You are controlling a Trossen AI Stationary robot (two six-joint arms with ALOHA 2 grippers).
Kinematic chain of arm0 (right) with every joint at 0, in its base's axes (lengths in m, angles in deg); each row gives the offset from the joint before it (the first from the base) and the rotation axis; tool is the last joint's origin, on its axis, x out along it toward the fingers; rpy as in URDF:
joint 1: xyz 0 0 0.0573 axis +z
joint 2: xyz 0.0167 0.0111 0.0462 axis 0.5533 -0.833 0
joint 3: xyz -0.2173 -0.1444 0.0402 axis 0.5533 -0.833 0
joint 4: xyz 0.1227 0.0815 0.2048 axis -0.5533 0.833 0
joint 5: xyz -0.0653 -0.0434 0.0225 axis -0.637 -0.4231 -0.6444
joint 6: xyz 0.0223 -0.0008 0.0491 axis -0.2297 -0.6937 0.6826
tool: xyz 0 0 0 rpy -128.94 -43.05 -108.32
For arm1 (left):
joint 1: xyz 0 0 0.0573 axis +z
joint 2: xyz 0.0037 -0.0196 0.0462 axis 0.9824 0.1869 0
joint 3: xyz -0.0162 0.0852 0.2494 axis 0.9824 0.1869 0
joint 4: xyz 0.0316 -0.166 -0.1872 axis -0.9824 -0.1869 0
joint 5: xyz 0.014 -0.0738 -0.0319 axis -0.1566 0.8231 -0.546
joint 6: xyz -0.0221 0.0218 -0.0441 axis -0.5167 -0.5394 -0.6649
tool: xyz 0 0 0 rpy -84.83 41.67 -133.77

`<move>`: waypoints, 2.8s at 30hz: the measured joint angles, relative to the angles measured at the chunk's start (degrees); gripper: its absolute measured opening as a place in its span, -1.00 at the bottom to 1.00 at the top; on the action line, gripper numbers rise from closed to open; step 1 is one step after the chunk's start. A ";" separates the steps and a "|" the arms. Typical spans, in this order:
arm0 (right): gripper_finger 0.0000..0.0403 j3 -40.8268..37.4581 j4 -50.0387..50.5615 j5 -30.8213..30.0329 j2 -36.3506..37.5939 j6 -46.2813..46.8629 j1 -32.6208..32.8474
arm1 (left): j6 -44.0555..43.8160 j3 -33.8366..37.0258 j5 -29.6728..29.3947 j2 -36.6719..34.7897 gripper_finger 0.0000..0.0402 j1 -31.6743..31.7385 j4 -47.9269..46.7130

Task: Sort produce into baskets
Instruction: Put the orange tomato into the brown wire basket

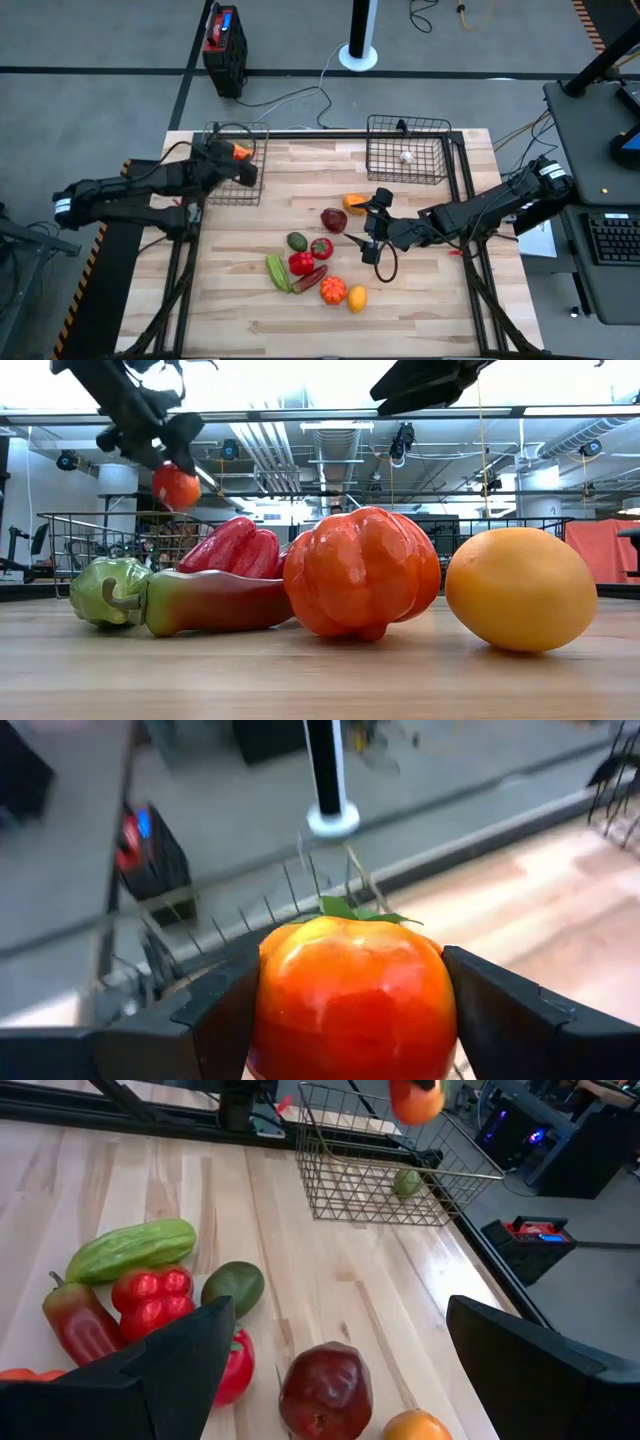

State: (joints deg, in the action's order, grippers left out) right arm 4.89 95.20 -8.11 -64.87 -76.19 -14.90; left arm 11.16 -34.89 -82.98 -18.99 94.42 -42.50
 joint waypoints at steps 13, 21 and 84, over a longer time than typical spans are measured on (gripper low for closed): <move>0.77 -0.02 0.11 0.35 -0.04 0.87 0.00 | 8.68 0.00 12.49 8.39 0.31 17.65 -1.08; 0.77 -0.04 0.15 0.35 -0.07 0.90 0.00 | 12.45 -0.05 12.80 15.03 0.31 22.17 2.79; 0.77 -0.94 1.58 0.31 -0.09 2.55 0.00 | 10.84 -0.07 11.99 25.57 0.49 24.73 5.52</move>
State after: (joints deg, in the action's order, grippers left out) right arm 3.95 96.77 -7.80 -64.95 -73.65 -14.90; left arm 22.01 -34.96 -70.99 6.58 119.15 -36.98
